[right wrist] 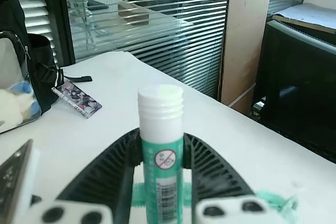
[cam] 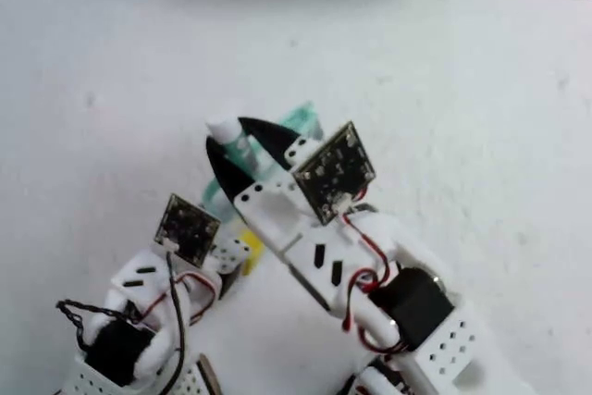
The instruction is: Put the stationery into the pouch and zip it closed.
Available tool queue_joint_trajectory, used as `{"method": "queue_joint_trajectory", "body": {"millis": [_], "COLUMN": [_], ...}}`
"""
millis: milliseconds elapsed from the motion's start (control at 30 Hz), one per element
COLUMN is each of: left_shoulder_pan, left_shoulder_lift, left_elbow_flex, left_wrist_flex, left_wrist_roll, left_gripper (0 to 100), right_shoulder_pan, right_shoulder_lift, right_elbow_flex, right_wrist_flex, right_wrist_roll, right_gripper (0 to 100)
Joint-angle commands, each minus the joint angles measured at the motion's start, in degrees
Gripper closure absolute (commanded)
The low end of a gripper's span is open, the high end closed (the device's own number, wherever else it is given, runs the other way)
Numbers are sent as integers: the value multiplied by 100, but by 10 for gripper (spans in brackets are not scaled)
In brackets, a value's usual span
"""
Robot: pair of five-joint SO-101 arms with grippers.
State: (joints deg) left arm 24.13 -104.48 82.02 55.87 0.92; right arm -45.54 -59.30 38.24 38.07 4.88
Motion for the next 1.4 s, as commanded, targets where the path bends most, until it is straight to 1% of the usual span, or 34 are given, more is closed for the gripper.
{"method": "queue_joint_trajectory", "body": {"millis": [0, 67, 100, 133, 233, 267, 300, 467, 567, 767, 867, 1000, 1033, 1067, 1133, 1200, 1267, 1367], "left_shoulder_pan": [13, 13, 13, 13, 13, 13, 13, 13, 13, 13, -31, -901, -998, -875, -224, 242, 444, 523], "left_shoulder_lift": [-48, -48, -48, -48, -48, -48, -48, -48, -48, -48, -48, -48, -48, -48, -57, -57, -57, -57], "left_elbow_flex": [-105, -105, -105, -105, -105, -105, -105, -105, -105, -105, -167, -782, -870, -835, -501, -387, -387, -360], "left_wrist_flex": [-18, -18, -18, -18, -26, -26, -26, -26, -9, 9, 9, 26, 70, 185, 255, 281, 264, 255], "left_wrist_roll": [62, 62, 62, 62, 62, 62, 62, 62, 62, 62, 62, 97, 105, 105, 35, -290, -624, -536], "left_gripper": [804, 804, 804, 804, 804, 804, 804, 804, 804, 804, 805, 805, 805, 805, 805, 805, 805, 805], "right_shoulder_pan": [-22, -13, -13, -13, -4, -4, -4, 48, 277, 1200, 1499, 1701, 1719, 1736, 1745, 1692, 1587, 1156], "right_shoulder_lift": [-119, -127, -127, -136, -136, -136, -136, -75, -75, -75, -75, -75, -75, -75, -75, -57, 101, 664], "right_elbow_flex": [88, 53, 44, 35, -220, -360, -519, -1371, -1635, -1758, -1758, -1758, -1758, -1758, -1820, -2057, -2391, -3042], "right_wrist_flex": [-119, 171, 312, 444, 884, 980, 1077, 1332, 1376, 1640, 1903, 2422, 2545, 2642, 2800, 2976, 3099, 3705], "right_wrist_roll": [-35, -35, -35, -44, -53, -53, -53, -35, -35, -35, -35, -35, -35, -35, -79, -97, -334, -1011], "right_gripper": [981, 978, 959, 920, 738, 690, 671, 739, 737, 738, 738, 738, 738, 738, 738, 738, 738, 734]}}
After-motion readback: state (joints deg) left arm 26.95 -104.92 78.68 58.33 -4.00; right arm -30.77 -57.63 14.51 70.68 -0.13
